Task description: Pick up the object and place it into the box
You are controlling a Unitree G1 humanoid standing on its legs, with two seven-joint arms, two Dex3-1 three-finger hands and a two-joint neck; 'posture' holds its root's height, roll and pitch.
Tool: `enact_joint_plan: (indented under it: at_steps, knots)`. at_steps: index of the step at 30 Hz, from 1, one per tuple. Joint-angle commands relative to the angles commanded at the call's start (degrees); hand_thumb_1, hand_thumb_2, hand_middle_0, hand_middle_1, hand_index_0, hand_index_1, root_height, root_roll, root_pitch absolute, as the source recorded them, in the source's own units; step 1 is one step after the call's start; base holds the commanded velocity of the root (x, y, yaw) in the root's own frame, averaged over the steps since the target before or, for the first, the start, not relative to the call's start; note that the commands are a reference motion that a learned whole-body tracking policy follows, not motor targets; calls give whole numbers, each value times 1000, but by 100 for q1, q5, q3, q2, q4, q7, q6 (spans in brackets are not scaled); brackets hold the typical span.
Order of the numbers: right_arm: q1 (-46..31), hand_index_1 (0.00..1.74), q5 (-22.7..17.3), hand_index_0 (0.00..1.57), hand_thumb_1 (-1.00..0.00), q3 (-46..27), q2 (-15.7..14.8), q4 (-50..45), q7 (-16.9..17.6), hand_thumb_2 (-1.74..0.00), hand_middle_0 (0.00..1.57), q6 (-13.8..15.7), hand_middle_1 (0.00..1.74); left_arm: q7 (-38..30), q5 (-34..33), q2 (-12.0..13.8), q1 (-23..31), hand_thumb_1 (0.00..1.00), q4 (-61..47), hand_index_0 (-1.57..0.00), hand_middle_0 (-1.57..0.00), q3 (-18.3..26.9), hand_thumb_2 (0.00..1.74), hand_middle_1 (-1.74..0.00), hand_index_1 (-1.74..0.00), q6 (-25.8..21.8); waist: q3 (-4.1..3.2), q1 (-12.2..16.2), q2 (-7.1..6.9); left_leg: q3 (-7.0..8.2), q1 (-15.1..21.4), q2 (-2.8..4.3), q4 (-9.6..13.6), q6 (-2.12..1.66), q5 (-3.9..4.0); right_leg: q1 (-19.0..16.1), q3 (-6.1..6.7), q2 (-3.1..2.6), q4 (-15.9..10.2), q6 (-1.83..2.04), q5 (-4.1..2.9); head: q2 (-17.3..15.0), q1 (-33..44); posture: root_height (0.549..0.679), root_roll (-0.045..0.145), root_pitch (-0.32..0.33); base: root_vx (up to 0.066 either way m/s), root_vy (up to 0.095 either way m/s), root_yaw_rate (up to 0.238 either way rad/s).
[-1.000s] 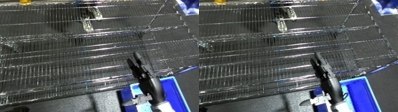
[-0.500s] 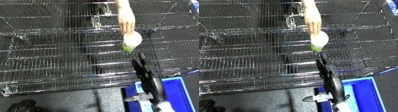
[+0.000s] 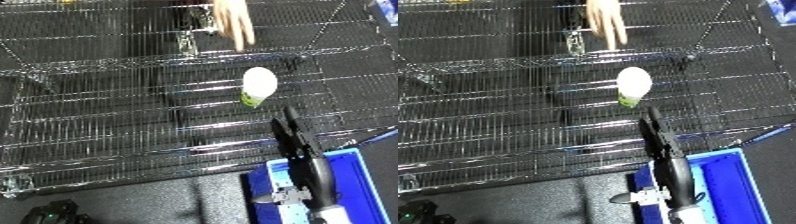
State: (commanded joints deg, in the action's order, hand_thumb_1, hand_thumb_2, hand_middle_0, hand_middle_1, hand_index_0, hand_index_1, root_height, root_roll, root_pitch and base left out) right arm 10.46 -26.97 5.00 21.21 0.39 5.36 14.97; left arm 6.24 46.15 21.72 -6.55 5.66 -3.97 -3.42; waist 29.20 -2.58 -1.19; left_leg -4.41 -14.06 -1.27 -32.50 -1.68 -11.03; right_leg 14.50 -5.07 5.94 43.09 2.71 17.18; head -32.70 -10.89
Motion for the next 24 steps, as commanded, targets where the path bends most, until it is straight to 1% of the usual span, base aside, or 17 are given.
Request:
enact_joint_plan:
  at_steps: [3, 7, 12, 16, 18, 24]
  knots:
    - [48, 0, 44, 0, 0, -98, 55, 28, 109, 0, 0, 30, 0, 40, -31, 21, 15, 1000, -11, -1570, -1570, 11, 1740, -1740, -1740, 27, 8, 11, 11, 22, -53, 3, -65, 2, -19, 56, 12, 4, 29, 2, -15, 32, -130, 646, 54, -113, 20, -26, -56]
    - [206, 0, 36, 0, 0, -212, 124, 162, 359, 0, 0, 74, 0, 60, -76, 57, -33, 1000, 0, -1570, -1570, -1, 1740, -1740, -1740, 63, 33, 17, 36, 41, -134, 4, -145, 4, -41, 142, 24, -3, 77, 0, -33, 36, -286, 644, 53, -110, 12, -27, -33]
    - [442, 0, 34, 0, 0, -321, 176, 379, 651, 0, 0, 61, 0, 99, -115, 106, -140, 1000, 34, -1570, -1570, -42, 1740, -1740, -1740, 125, 60, 24, 92, 64, -273, -19, -299, 9, -91, 289, 44, -5, 188, -1, -49, 118, -478, 642, 52, -105, 19, -22, -33]
    - [602, 0, 31, 0, 0, -359, 232, 544, 792, 0, 0, -5, 0, 159, -168, 129, -222, 1000, 45, -1570, -1570, -96, 1740, -1740, -1740, 155, 60, 30, 132, 88, -433, -39, -464, 21, -147, 469, 68, -1, 324, -3, -53, 264, -622, 639, 51, -98, 36, -23, -44]
    - [690, 0, 30, 0, 0, -367, 266, 620, 851, 0, 0, -53, 0, 181, -195, 134, -268, 1000, 30, -1570, -1570, -130, 1740, -1740, -1740, 172, 60, 34, 151, 99, -523, -54, -539, 30, -172, 571, 82, -6, 388, -9, -53, 402, -716, 637, 50, -93, 32, -21, -41]
    - [1055, 0, 16, 0, 0, -361, 403, 896, 1129, 0, 0, -240, 0, 134, -197, 203, -462, 1000, -28, -1570, -1570, -250, 1740, -1740, -1740, 265, 60, 49, 228, 126, -856, -99, -764, 56, -246, 945, 133, -24, 598, -17, -55, 752, -955, 631, 48, -66, 5, -19, -35]
